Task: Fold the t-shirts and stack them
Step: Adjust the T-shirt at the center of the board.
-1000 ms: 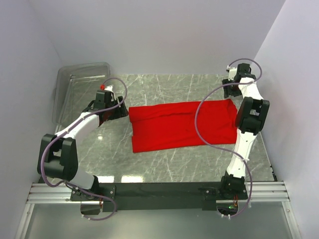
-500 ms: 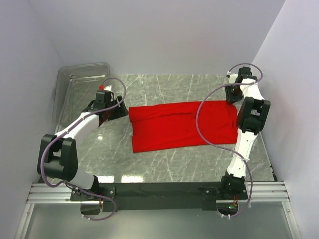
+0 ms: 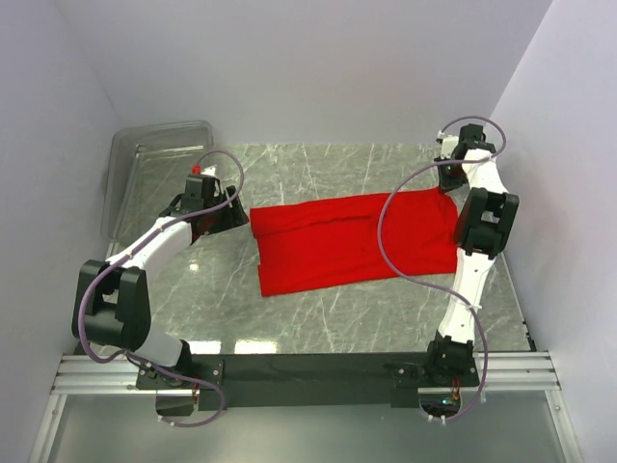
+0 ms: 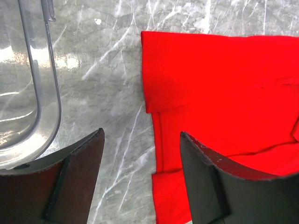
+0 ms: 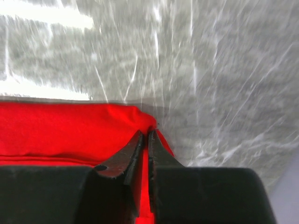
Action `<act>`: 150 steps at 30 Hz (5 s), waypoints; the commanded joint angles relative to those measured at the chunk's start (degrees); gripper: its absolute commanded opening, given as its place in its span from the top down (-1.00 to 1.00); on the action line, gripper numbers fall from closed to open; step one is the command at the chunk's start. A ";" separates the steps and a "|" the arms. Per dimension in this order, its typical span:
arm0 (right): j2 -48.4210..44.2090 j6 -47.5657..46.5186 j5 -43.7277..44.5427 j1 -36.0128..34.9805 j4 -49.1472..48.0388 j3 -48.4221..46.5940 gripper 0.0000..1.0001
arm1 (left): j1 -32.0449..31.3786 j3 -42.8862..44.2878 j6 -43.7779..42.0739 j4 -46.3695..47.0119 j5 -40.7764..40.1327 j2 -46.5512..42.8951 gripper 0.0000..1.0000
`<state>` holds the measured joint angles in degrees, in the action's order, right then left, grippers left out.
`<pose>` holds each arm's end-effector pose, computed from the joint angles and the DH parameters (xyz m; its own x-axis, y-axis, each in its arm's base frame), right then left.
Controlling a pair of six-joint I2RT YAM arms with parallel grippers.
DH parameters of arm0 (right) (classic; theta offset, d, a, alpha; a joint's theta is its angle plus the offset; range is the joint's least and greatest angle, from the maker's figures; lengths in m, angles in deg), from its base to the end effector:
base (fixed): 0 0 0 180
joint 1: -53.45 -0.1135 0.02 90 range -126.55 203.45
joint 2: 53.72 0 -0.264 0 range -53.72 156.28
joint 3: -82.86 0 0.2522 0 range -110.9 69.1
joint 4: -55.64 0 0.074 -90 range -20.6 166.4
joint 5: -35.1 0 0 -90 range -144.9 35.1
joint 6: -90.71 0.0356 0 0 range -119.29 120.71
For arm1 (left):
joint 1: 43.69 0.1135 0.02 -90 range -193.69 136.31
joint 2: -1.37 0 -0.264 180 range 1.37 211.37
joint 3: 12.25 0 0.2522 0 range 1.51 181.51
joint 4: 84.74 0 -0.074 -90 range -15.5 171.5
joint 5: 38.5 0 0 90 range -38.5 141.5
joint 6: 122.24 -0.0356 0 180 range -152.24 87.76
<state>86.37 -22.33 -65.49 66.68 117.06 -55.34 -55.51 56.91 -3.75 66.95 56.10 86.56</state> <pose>0.5111 -0.1134 0.1772 -0.8570 -0.1937 -0.4776 -0.2073 0.9780 -0.0247 0.3112 -0.0680 0.2304 -0.7254 -0.3340 -0.6019 -0.0975 0.9155 -0.3904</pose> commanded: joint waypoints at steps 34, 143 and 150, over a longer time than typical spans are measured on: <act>-33.02 -38.15 -29.82 -17.27 -0.77 21.41 -0.46 | 3.02 -0.37 -2.22 9.70 -3.90 -10.03 -0.66; -75.06 6.96 -23.86 0.30 -29.29 70.22 -0.31 | -25.10 -5.65 -0.10 -8.13 9.73 9.91 0.28; -73.56 7.76 -24.30 1.53 -29.90 69.77 -0.31 | -25.98 -8.20 0.86 -7.07 9.03 7.99 0.99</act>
<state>12.80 -16.00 -89.65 67.77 89.48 16.63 -80.95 50.61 -2.46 61.29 68.60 95.28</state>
